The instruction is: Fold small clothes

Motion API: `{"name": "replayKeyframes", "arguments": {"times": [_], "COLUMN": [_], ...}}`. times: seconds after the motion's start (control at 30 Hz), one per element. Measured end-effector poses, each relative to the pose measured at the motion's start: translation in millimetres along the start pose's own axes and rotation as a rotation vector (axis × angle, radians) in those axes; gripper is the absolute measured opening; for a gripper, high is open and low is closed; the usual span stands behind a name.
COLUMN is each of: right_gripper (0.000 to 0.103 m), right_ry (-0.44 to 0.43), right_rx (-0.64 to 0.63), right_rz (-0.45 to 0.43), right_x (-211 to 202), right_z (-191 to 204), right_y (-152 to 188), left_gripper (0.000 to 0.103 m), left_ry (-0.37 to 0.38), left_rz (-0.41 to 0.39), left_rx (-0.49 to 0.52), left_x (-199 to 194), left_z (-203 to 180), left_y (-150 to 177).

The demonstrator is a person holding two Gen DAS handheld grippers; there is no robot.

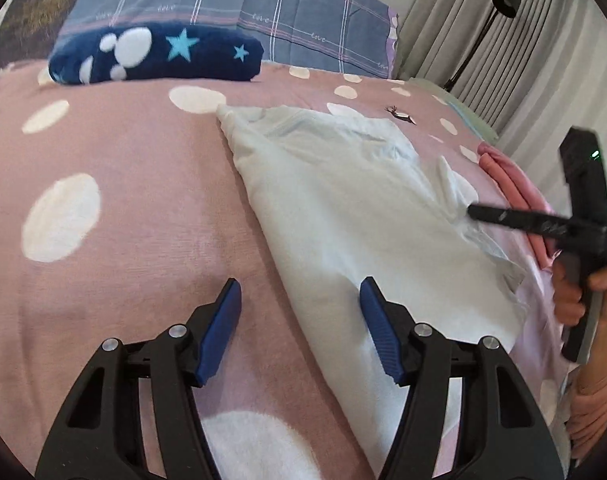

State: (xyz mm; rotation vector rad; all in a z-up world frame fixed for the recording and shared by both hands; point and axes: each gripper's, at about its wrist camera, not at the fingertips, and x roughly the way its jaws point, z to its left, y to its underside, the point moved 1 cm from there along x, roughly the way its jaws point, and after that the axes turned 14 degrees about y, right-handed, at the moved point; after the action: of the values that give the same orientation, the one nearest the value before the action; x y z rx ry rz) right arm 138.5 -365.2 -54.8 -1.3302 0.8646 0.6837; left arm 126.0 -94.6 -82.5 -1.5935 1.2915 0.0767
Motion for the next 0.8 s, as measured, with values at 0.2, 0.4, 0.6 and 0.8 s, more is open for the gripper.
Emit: {"name": "replayKeyframes", "arguments": {"times": [0.2,0.4,0.6,0.8], "right_gripper": [0.048,0.049,0.054,0.054], "right_ry": [-0.003,-0.089,-0.217,-0.303], "right_rx": [-0.009,0.036,0.03,-0.01], "right_rz": [-0.081,0.034,0.041,0.08], "right_x": [-17.0,13.3,18.6,32.9], "right_z": [-16.7,-35.0,-39.3,-26.8], "right_y": [-9.0,6.3,2.7,-12.0], "left_gripper": [0.064,0.064,0.064,0.064], "left_ry": [-0.061,-0.056,-0.053,-0.037], "left_rz": [0.002,0.054,0.076,0.092], "left_rx": [0.047,0.01,0.025,0.024], "left_x": [-4.6,16.3,35.1,45.9], "left_z": [-3.5,2.8,3.5,8.8], "left_y": [-15.7,-29.2,-35.4,-44.6]}}
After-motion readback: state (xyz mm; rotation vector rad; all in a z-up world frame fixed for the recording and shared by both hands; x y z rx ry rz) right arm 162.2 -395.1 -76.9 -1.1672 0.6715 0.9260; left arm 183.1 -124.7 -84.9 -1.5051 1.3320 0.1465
